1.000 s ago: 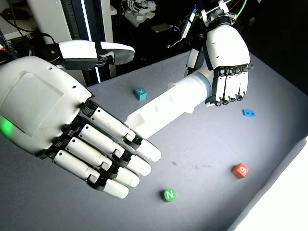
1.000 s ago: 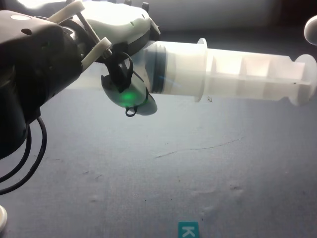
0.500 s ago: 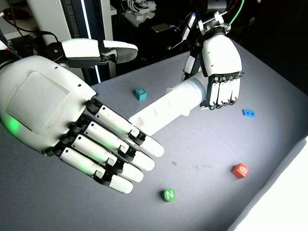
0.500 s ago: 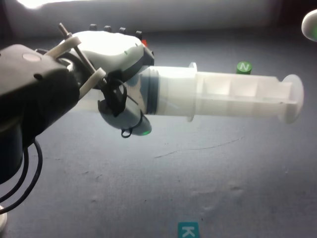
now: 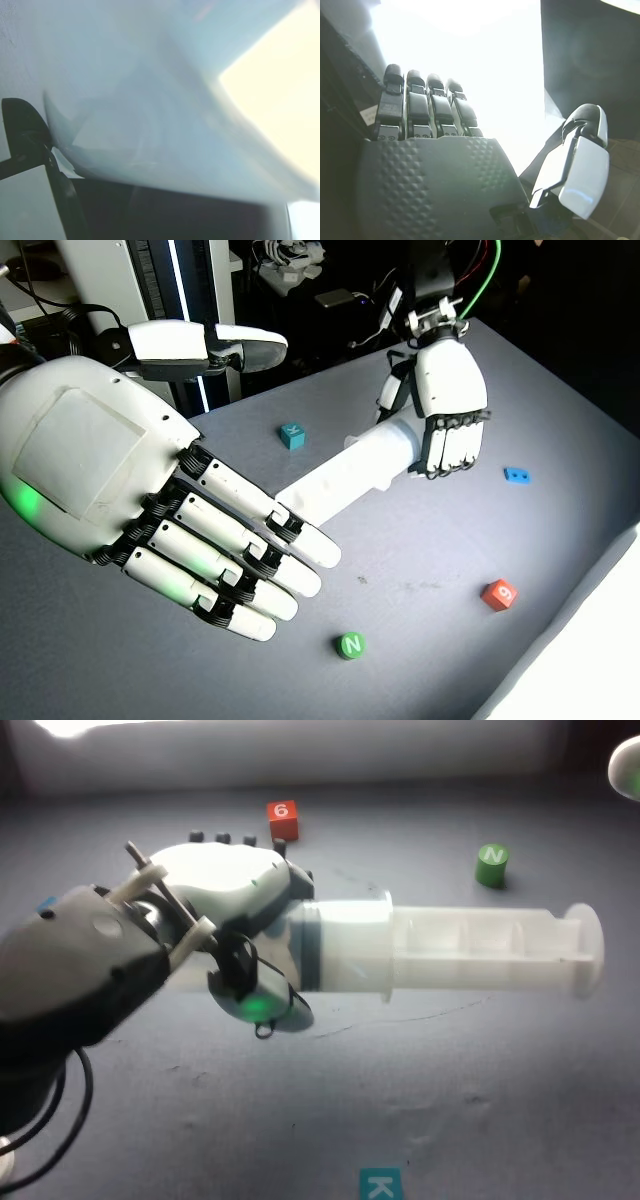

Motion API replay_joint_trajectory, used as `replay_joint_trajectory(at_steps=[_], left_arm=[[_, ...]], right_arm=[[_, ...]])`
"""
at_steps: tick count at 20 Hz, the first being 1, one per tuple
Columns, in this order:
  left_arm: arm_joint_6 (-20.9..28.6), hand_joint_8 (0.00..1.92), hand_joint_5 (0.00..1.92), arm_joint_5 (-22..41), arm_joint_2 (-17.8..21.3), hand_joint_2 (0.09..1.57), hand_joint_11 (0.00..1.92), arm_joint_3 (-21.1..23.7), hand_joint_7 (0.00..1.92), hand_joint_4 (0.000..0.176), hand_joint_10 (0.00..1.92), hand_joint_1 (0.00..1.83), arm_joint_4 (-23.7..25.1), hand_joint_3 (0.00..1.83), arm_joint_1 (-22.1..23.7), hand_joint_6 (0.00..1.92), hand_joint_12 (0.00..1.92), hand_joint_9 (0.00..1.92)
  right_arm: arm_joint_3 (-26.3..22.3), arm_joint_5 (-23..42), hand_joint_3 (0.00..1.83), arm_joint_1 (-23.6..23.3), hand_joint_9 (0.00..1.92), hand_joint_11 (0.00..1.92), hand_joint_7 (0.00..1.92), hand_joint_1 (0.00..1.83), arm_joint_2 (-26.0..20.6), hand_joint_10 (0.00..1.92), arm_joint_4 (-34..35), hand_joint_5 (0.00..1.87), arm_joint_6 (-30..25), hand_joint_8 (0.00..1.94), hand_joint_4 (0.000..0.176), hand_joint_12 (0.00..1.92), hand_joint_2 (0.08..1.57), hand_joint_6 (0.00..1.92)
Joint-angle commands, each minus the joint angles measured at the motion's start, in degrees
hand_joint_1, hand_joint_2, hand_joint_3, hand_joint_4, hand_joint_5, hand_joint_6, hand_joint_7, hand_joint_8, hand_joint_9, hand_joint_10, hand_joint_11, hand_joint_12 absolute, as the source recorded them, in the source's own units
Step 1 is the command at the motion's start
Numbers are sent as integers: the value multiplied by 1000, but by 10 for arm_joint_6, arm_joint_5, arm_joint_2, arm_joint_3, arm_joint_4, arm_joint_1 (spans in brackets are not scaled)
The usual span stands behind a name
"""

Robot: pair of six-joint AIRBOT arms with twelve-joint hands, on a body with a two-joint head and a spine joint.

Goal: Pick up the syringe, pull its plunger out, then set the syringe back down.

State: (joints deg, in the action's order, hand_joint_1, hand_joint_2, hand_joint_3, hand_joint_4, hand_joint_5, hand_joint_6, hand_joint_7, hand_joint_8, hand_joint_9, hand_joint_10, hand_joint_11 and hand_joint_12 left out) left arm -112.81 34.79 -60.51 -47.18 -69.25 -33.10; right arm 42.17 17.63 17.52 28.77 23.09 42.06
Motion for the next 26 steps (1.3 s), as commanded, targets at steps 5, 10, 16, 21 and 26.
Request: replay_joint_trajectory(at_steps=[5,10,16,21,26], left_arm=[[65,1542,778,59,-25,1244,495,-15,692,0,1575,1332,72,0,-38,1135,1365,628],[92,1582,758,77,-42,1260,468,-24,668,0,1636,1328,95,0,-71,1113,1400,595],[104,1543,758,79,-61,1257,460,-39,686,0,1650,1328,107,0,-88,1107,1411,593],[109,1525,735,81,-70,1258,414,-46,704,0,1652,1328,109,1,-96,1151,1441,585],[109,456,515,81,-70,1222,213,-48,593,0,686,948,110,0,-97,446,1240,476]], right_arm=[[1,65,10,-4,25,0,13,169,-3,4,-5,0,-5,3,0,169,743,0],[1,65,8,-3,14,0,0,163,-3,0,-6,0,-5,0,0,152,766,0],[1,65,4,-3,5,0,0,196,-3,1,-6,0,-5,0,0,173,785,0],[1,65,3,-3,43,0,38,166,-2,5,-7,0,-5,5,0,225,792,0],[1,65,2,-2,52,0,40,224,-2,1,-7,0,-5,5,0,219,795,0]])
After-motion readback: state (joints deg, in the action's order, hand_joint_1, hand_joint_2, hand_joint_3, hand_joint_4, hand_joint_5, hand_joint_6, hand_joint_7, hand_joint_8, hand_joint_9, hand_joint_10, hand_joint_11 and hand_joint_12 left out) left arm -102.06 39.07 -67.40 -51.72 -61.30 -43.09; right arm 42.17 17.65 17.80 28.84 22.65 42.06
